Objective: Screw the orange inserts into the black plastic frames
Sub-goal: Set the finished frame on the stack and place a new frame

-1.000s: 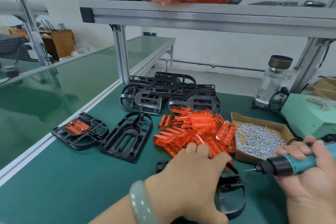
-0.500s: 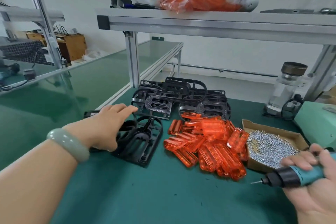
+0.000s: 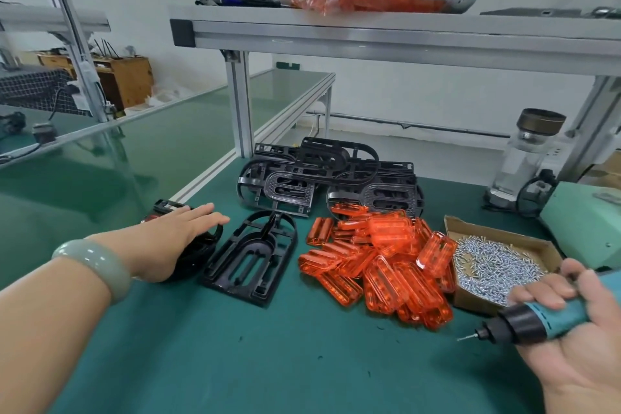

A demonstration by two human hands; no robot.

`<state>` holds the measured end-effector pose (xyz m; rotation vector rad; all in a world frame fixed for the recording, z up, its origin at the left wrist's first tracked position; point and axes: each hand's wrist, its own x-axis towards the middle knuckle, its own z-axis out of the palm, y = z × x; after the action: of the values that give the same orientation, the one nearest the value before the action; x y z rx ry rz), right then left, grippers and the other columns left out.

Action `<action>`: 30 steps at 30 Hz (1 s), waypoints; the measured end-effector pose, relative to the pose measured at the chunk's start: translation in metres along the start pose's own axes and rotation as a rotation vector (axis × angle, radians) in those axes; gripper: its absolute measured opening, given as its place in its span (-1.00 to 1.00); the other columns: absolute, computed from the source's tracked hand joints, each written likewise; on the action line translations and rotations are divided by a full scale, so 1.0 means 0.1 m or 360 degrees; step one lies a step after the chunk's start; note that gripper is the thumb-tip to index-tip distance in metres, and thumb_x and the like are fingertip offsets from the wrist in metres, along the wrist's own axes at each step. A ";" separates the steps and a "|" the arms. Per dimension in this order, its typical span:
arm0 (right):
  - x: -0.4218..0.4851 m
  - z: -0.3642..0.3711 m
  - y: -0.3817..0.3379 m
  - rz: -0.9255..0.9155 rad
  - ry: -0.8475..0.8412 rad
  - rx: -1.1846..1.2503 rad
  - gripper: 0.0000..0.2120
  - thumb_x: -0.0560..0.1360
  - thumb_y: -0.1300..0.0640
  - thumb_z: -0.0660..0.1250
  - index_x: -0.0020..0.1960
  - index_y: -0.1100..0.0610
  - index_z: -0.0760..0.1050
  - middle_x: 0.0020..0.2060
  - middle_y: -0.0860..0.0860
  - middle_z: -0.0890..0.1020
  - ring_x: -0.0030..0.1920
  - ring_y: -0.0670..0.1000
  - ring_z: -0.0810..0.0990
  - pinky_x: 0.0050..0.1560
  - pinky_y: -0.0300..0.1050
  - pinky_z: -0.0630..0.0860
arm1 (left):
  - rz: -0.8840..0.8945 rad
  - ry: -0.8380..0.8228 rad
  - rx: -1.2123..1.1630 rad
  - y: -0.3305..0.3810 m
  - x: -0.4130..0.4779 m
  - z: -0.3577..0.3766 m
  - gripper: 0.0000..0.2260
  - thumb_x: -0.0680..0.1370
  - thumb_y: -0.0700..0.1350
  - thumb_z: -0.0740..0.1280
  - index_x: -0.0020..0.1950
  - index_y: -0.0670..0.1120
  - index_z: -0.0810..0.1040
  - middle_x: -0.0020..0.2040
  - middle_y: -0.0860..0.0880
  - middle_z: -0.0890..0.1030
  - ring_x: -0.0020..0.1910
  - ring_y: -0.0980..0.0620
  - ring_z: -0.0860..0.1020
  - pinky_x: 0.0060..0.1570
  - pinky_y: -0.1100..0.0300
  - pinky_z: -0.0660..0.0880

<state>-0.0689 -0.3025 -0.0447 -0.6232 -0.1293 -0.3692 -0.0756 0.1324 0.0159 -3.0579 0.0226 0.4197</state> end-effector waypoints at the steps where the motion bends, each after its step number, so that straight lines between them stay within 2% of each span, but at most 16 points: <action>1: 0.00 0.01 0.00 -0.0004 0.0021 0.0000 -0.65 0.15 -0.07 0.55 -0.14 -0.07 0.50 -0.43 -0.19 0.41 -0.48 -0.25 0.38 -0.30 -0.39 0.45 | 0.0006 -0.0003 -0.0017 0.01 -0.01 0.01 -0.09 0.36 -0.45 0.09 0.47 0.31 -0.15 0.52 0.20 -0.24 0.53 0.06 -0.14 0.46 0.01 0.11; 3: -0.01 0.02 0.00 -0.0015 0.0066 -0.0024 -0.78 0.26 -0.04 0.47 -0.15 -0.07 0.50 -0.43 -0.19 0.41 -0.49 -0.25 0.38 -0.29 -0.40 0.45 | -0.0020 -0.0008 -0.0038 0.03 -0.04 0.01 -0.09 0.37 -0.41 0.13 0.46 0.31 -0.20 0.52 0.20 -0.27 0.53 0.04 -0.18 0.45 0.02 0.13; 5: -0.01 0.01 -0.01 -0.0035 0.0116 -0.0076 -0.91 0.37 -0.03 0.34 -0.15 -0.07 0.48 -0.43 -0.19 0.40 -0.49 -0.25 0.37 -0.30 -0.40 0.44 | -0.0059 -0.0018 -0.0056 0.06 -0.08 0.01 -0.06 0.35 -0.35 0.19 0.44 0.33 -0.26 0.51 0.20 -0.30 0.52 0.02 -0.22 0.37 0.04 0.28; 8: -0.03 0.01 -0.01 -0.0033 0.0148 -0.0075 -0.94 0.41 -0.03 0.29 -0.15 -0.07 0.46 -0.43 -0.19 0.39 -0.49 -0.24 0.36 -0.30 -0.40 0.43 | -0.0062 -0.0017 -0.0123 0.08 -0.11 -0.01 -0.02 0.32 -0.26 0.28 0.43 0.33 -0.31 0.51 0.18 -0.31 0.52 0.04 -0.22 0.28 0.09 0.39; 12: -0.04 0.01 -0.03 -0.0022 0.0159 -0.0067 -0.94 0.41 -0.03 0.28 -0.14 -0.07 0.46 -0.43 -0.19 0.39 -0.49 -0.24 0.36 -0.32 -0.39 0.43 | 0.0039 0.0079 -0.0329 0.19 -0.10 -0.09 -0.06 0.36 -0.25 0.30 0.50 0.23 -0.23 0.54 0.15 -0.21 0.53 0.06 -0.19 0.46 0.06 0.12; 15: -0.05 0.00 -0.03 -0.0007 0.0158 -0.0032 -0.94 0.42 -0.02 0.29 -0.13 -0.06 0.47 -0.43 -0.19 0.39 -0.49 -0.24 0.36 -0.33 -0.38 0.45 | 0.0197 0.0280 -0.0378 0.38 -0.05 -0.12 -0.19 0.42 -0.23 0.29 0.54 0.12 -0.08 0.55 0.11 -0.09 0.53 0.10 -0.12 0.46 0.22 -0.08; 17: -0.06 0.00 -0.03 0.0001 0.0156 -0.0026 -0.93 0.43 -0.01 0.28 -0.11 -0.05 0.45 -0.42 -0.19 0.39 -0.48 -0.24 0.36 -0.32 -0.38 0.45 | 0.0305 0.0437 -0.0394 0.54 0.00 -0.12 -0.28 0.47 -0.17 0.31 0.54 0.07 0.04 0.55 0.08 0.04 0.52 0.12 -0.01 0.38 0.34 -0.12; 20: -0.08 0.01 -0.02 0.0018 0.0178 -0.0032 -0.92 0.42 0.01 0.28 -0.10 -0.03 0.44 -0.42 -0.18 0.38 -0.48 -0.23 0.35 -0.31 -0.38 0.44 | 0.0370 0.0594 -0.0492 0.80 0.13 -0.12 -0.40 0.51 -0.11 0.31 0.51 0.08 0.18 0.49 0.11 0.25 0.45 0.15 0.22 0.30 0.42 0.02; 22: -0.08 0.02 -0.02 0.0030 0.0201 -0.0032 -0.91 0.41 0.02 0.28 -0.10 -0.02 0.44 -0.42 -0.18 0.38 -0.49 -0.22 0.35 -0.31 -0.38 0.45 | 0.0341 0.0634 -0.0565 0.98 0.27 -0.15 -0.48 0.52 -0.12 0.28 0.47 0.06 0.27 0.43 0.09 0.37 0.37 0.10 0.37 0.28 0.36 0.17; 25: -0.09 0.03 -0.02 0.0052 0.0230 -0.0030 -0.91 0.41 0.03 0.27 -0.09 -0.01 0.45 -0.42 -0.17 0.37 -0.50 -0.21 0.36 -0.35 -0.35 0.47 | 0.0220 0.0749 -0.0757 1.21 0.52 -0.23 -0.60 0.54 -0.13 0.25 0.38 0.01 0.41 0.29 0.03 0.53 0.14 0.00 0.56 0.17 0.24 0.38; 28: -0.07 0.03 -0.04 0.0091 0.0232 0.0011 -0.93 0.41 0.03 0.29 -0.11 -0.01 0.48 -0.43 -0.15 0.36 -0.51 -0.21 0.36 -0.39 -0.34 0.48 | 0.0071 0.0985 -0.0831 1.35 0.82 -0.30 -0.65 0.56 -0.13 0.23 0.35 -0.06 0.45 0.24 -0.06 0.56 0.19 -0.06 0.52 0.16 0.13 0.41; 30: -0.05 0.05 -0.06 0.0149 0.0200 0.0034 -0.83 0.32 0.03 0.43 -0.14 -0.01 0.51 -0.43 -0.15 0.36 -0.52 -0.21 0.36 -0.40 -0.33 0.48 | 0.0002 0.1082 -0.0744 1.40 1.01 -0.33 -0.61 0.57 -0.10 0.24 0.40 -0.08 0.38 0.29 -0.08 0.51 0.26 -0.10 0.45 0.21 0.06 0.39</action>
<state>-0.0756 -0.3031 -0.0384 -0.5815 0.0162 -0.3155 0.0272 -0.0100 0.0134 -3.4730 -0.0521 -0.7287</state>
